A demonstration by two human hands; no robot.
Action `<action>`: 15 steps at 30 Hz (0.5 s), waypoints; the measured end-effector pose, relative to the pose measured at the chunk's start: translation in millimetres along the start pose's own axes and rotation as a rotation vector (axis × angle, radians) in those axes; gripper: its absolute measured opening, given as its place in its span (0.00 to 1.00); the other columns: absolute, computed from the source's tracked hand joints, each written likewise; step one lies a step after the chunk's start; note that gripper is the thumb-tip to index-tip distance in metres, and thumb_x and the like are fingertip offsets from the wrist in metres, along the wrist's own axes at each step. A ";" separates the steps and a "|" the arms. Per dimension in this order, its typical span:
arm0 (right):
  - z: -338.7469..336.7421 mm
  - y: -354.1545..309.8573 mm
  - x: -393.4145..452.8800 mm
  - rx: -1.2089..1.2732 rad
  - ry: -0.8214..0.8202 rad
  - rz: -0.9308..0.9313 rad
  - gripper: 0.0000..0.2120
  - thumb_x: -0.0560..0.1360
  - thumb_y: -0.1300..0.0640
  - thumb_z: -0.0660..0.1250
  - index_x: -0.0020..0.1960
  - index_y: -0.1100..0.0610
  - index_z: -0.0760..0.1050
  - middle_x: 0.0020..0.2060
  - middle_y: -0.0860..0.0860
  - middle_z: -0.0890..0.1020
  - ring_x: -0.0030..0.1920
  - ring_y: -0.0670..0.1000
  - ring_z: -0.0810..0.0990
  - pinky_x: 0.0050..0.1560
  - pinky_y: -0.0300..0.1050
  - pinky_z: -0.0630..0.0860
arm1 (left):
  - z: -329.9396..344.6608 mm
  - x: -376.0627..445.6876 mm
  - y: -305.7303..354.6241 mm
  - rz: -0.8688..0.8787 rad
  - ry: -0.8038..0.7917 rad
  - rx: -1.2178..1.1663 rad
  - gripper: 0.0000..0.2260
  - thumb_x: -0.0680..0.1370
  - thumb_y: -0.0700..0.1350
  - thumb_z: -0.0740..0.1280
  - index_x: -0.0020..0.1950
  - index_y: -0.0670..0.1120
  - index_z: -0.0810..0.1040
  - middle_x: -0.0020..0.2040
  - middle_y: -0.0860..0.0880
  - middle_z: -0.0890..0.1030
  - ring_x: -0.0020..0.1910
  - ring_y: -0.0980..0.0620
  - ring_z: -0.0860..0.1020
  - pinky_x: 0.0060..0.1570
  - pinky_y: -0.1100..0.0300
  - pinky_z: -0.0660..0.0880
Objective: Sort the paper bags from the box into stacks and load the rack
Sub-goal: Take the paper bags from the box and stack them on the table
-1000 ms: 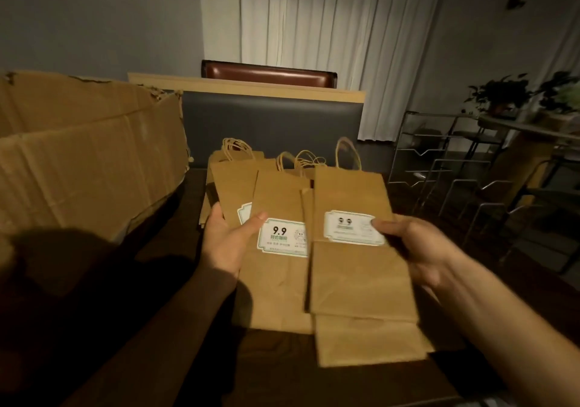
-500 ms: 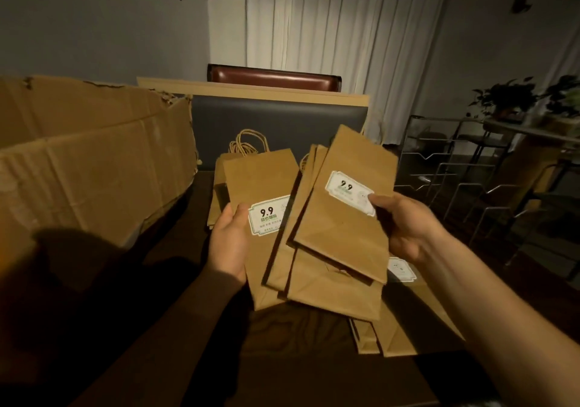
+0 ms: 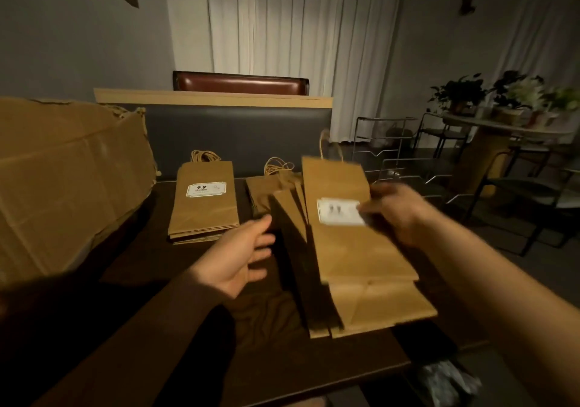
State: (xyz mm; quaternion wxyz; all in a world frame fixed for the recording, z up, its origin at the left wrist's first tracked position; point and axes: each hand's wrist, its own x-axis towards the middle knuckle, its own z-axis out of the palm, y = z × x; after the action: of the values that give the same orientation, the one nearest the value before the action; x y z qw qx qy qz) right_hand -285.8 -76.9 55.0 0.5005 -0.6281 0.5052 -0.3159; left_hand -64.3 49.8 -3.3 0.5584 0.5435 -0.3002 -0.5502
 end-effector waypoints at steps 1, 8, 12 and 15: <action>-2.6 21.9 -1.2 -0.079 0.012 0.045 0.18 0.72 0.71 0.69 0.61 0.64 0.75 0.47 0.60 0.83 0.43 0.56 0.81 0.43 0.47 0.80 | 5.0 -1.0 -7.0 -0.068 0.028 0.001 0.28 0.78 0.54 0.66 0.76 0.49 0.64 0.71 0.42 0.71 0.69 0.43 0.70 0.65 0.43 0.69; 15.4 86.8 -11.4 -0.207 0.080 0.006 0.19 0.72 0.67 0.72 0.58 0.52 0.75 0.41 0.47 0.79 0.44 0.50 0.81 0.46 0.48 0.82 | 57.8 4.7 -31.3 -0.092 0.164 -0.237 0.18 0.78 0.42 0.69 0.67 0.46 0.73 0.63 0.45 0.73 0.63 0.41 0.74 0.64 0.42 0.72; 26.0 90.5 -10.3 -0.119 0.098 -0.002 0.25 0.74 0.65 0.71 0.70 0.57 0.71 0.43 0.45 0.78 0.46 0.47 0.80 0.49 0.46 0.81 | 72.3 12.5 -33.9 -0.112 0.163 -0.205 0.14 0.76 0.38 0.71 0.61 0.40 0.78 0.53 0.39 0.83 0.54 0.42 0.81 0.61 0.49 0.77; 30.2 86.2 -15.0 -0.044 0.065 -0.035 0.26 0.75 0.66 0.70 0.72 0.59 0.69 0.53 0.50 0.81 0.48 0.48 0.79 0.52 0.46 0.79 | 79.8 9.4 -34.1 -0.125 0.116 0.012 0.13 0.76 0.34 0.70 0.60 0.39 0.78 0.48 0.38 0.85 0.48 0.41 0.85 0.49 0.47 0.82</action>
State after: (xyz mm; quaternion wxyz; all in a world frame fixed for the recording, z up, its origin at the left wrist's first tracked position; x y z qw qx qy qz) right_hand -290.4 -52.3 -34.0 0.4642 -0.6373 0.5168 -0.3335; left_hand -146.6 25.6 -19.4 0.5361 0.5956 -0.2359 -0.5498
